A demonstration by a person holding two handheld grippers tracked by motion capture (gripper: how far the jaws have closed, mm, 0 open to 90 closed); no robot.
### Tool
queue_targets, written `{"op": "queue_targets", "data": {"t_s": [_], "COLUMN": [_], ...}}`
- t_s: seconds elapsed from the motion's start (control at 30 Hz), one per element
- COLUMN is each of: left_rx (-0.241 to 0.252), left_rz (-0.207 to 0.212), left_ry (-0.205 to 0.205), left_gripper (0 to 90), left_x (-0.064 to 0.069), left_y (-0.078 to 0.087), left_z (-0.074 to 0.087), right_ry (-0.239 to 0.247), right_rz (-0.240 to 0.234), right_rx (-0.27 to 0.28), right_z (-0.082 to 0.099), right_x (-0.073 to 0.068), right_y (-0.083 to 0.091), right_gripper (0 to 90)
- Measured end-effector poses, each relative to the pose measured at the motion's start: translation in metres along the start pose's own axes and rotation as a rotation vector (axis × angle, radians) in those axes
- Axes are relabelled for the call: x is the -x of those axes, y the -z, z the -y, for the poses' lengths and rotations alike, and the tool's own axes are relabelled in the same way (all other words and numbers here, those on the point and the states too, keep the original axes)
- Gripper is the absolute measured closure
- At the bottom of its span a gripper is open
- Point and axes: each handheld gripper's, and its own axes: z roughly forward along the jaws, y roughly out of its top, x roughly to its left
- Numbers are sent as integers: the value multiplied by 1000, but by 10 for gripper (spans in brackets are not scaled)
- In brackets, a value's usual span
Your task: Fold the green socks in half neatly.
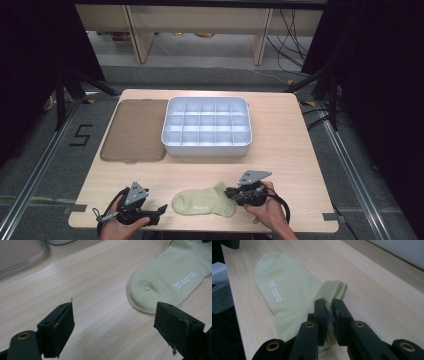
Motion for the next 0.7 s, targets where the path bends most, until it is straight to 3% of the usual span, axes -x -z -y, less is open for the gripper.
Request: {"op": "queue_targets", "data": {"t_s": [0.2, 0.23, 0.4, 0.63, 0.7], "left_rx": [19, 7, 13, -61, -74], "left_rz": [46, 63, 129, 154, 153], "left_ry": [17, 7, 34, -15, -1], "left_gripper": [163, 168, 222, 296, 320], "left_x": [4, 5, 16, 34, 39], "left_y": [-3, -5, -20, -51, -56], "left_z": [-4, -6, -22, -40, -42], "right_ry": [-16, -24, -29, -27, -31], "right_rz": [16, 21, 34, 55, 60], "right_rx": [12, 11, -13, -26, -35], "right_z": [11, 12, 19, 26, 27], "right_x": [6, 7, 14, 18, 17], "right_y": [19, 20, 23, 24, 23], "right_gripper": [825, 825, 824, 810, 794]}}
